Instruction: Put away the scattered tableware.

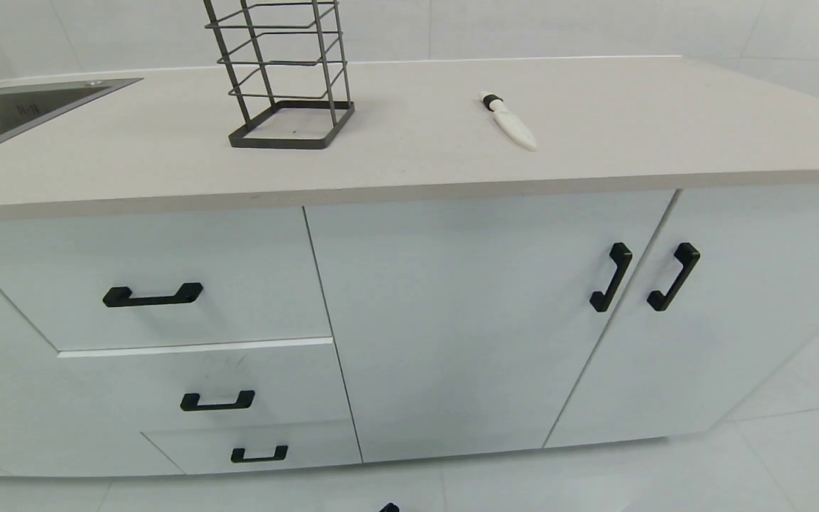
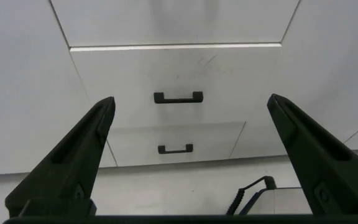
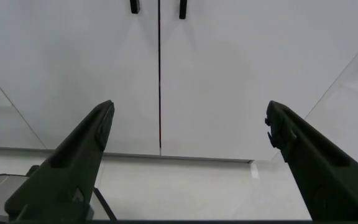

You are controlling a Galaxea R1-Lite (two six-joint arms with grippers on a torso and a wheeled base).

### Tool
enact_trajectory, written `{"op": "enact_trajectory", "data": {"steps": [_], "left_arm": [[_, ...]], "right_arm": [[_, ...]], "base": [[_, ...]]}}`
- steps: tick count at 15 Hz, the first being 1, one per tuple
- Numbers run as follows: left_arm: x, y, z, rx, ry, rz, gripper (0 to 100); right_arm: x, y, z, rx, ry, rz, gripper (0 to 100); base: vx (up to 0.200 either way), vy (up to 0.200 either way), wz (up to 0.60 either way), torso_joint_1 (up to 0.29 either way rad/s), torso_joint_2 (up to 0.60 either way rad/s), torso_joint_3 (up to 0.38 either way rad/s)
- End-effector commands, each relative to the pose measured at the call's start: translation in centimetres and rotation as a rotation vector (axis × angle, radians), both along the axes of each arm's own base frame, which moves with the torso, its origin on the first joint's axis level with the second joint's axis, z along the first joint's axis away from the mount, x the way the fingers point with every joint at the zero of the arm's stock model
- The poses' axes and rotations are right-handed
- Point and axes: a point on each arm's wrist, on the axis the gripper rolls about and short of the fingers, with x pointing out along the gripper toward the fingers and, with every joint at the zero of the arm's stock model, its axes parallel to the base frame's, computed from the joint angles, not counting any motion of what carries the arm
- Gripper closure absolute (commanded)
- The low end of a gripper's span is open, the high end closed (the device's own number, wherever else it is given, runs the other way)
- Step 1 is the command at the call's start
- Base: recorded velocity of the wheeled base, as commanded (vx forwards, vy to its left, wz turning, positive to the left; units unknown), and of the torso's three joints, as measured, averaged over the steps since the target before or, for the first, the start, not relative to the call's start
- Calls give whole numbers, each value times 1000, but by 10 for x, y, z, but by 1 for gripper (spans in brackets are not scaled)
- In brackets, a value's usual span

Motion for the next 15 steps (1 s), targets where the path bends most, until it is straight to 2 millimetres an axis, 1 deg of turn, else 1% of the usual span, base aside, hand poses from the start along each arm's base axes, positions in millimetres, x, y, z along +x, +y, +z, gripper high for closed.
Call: {"op": "enact_trajectory", "data": {"steps": [1, 3, 5, 8, 13, 15], "left_arm": [[1, 0, 0, -3, 8, 0, 0], [1, 0, 0, -7, 8, 1, 0], [1, 0, 0, -7, 8, 1, 0], [1, 0, 0, -7, 8, 1, 0], [1, 0, 0, -12, 9, 7, 0], [1, 0, 0, -15, 9, 6, 0]], "right_arm": [[0, 0, 0, 0, -1, 1, 0], [0, 0, 0, 0, -3, 1, 0], [0, 0, 0, 0, -1, 1, 0], [0, 0, 0, 0, -1, 0, 0], [0, 0, 0, 0, -1, 0, 0], [0, 0, 0, -2, -1, 0, 0]], "base": [[200, 0, 0, 2, -2, 7], [200, 0, 0, 0, 2, -2], [0, 0, 0, 0, 0, 0], [0, 0, 600, 6, 4, -4], [0, 0, 0, 0, 0, 0], [0, 0, 0, 159, -159, -27]]}}
